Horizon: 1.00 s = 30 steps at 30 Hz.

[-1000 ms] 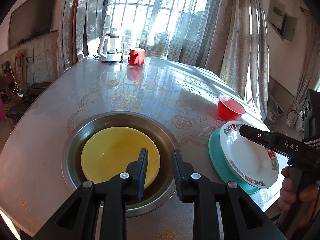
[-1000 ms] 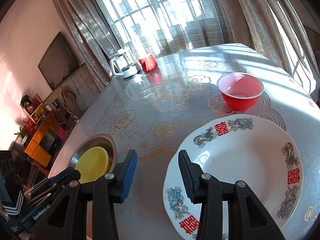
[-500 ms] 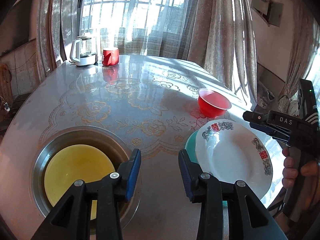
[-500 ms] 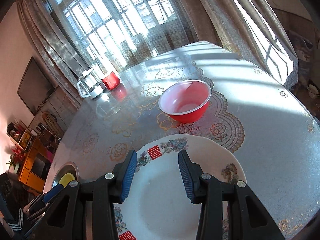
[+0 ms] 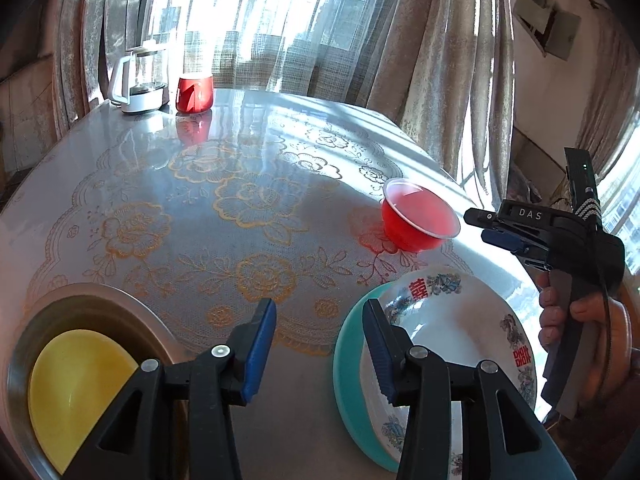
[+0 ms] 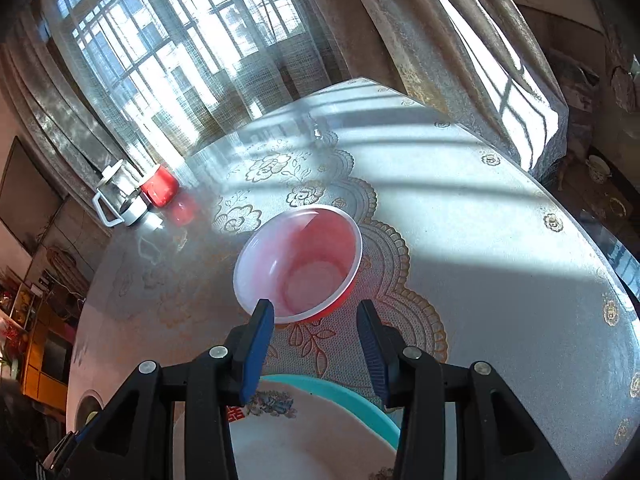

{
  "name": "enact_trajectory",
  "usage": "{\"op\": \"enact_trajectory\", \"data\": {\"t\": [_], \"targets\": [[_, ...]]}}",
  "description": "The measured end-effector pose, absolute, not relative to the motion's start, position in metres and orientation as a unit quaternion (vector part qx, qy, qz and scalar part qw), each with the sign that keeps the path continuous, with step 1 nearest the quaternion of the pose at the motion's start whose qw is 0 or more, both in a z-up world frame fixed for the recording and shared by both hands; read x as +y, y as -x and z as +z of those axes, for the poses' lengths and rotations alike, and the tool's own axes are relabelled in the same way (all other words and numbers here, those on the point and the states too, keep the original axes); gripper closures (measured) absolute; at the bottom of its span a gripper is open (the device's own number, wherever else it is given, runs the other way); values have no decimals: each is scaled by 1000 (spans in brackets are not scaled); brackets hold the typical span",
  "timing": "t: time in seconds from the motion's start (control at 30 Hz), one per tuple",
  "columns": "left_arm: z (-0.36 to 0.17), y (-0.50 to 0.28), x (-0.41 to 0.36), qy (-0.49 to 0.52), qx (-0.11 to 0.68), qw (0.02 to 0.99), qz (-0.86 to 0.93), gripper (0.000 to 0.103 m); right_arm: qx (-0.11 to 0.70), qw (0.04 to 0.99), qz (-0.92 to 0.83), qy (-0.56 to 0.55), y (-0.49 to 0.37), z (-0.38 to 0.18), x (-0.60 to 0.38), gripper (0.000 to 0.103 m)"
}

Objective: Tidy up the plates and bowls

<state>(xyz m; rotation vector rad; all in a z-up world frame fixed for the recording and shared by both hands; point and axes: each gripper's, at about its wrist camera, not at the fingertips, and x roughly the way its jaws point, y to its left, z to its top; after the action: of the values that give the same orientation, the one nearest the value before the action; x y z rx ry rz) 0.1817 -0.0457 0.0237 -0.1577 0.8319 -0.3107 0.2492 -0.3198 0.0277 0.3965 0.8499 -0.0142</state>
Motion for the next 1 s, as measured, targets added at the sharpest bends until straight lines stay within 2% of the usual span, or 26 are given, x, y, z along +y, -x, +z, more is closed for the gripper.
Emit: {"op": "enact_trajectory", "data": {"t": [0.37, 0.53, 1.0], "targets": [[12, -196, -41, 81, 416, 895, -142, 54, 461, 869, -9, -176, -297, -4, -319, 60], [11, -198, -38, 83, 416, 894, -142, 53, 472, 869, 26, -145, -300, -6, -298, 70], [19, -199, -25, 88, 413, 898, -125, 53, 497, 846, 170, -93, -289, -5, -210, 72]]}}
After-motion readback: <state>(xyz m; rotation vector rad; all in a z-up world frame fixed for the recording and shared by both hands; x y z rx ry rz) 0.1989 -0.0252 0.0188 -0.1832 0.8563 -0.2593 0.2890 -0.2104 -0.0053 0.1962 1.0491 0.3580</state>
